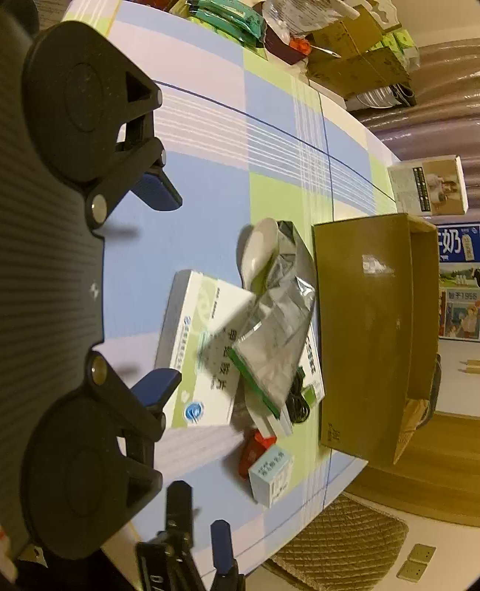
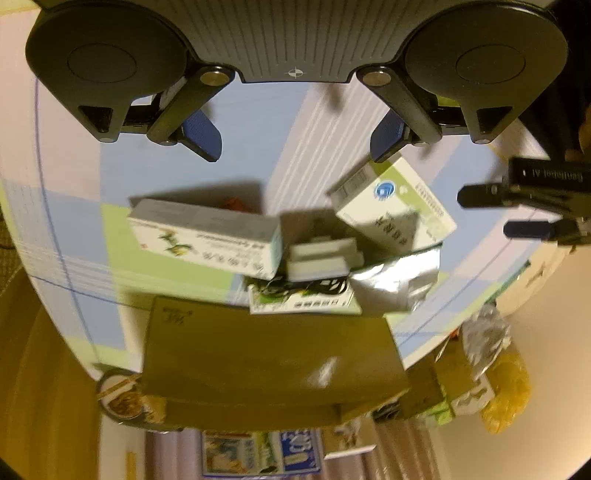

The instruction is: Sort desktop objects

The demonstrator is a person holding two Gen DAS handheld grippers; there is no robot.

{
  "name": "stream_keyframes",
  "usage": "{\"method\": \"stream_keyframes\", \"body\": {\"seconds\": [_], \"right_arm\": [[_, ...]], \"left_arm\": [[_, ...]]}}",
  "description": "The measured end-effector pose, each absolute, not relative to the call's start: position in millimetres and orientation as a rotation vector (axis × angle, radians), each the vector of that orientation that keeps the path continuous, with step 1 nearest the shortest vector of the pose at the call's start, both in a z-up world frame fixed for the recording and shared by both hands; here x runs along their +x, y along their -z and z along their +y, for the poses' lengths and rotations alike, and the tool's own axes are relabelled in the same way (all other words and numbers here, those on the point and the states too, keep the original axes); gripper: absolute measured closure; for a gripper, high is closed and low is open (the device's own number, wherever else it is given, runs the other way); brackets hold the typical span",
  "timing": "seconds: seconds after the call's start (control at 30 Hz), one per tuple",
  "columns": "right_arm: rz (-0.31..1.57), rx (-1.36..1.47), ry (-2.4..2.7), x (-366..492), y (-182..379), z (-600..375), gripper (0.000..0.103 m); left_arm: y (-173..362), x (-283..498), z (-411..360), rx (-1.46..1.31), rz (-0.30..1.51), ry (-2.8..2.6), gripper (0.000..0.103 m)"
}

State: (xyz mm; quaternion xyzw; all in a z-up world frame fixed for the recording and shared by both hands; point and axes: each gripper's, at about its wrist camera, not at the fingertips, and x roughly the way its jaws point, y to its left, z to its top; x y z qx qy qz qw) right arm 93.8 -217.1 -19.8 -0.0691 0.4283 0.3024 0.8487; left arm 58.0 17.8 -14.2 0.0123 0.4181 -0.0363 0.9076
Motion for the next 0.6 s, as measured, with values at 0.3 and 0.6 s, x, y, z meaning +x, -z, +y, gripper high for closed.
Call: {"method": "stream_keyframes", "body": {"seconds": [0.3, 0.6], "right_arm": [[0.904, -0.214, -0.751, 102, 32, -192, 0.035], [0.872, -0.255, -0.828, 113, 39, -171, 0.035]], "left_arm": [[25, 68, 29, 0.048, 0.893, 0.052, 0.013], [35, 78, 38, 0.033, 0.912, 0.039, 0.013]]}}
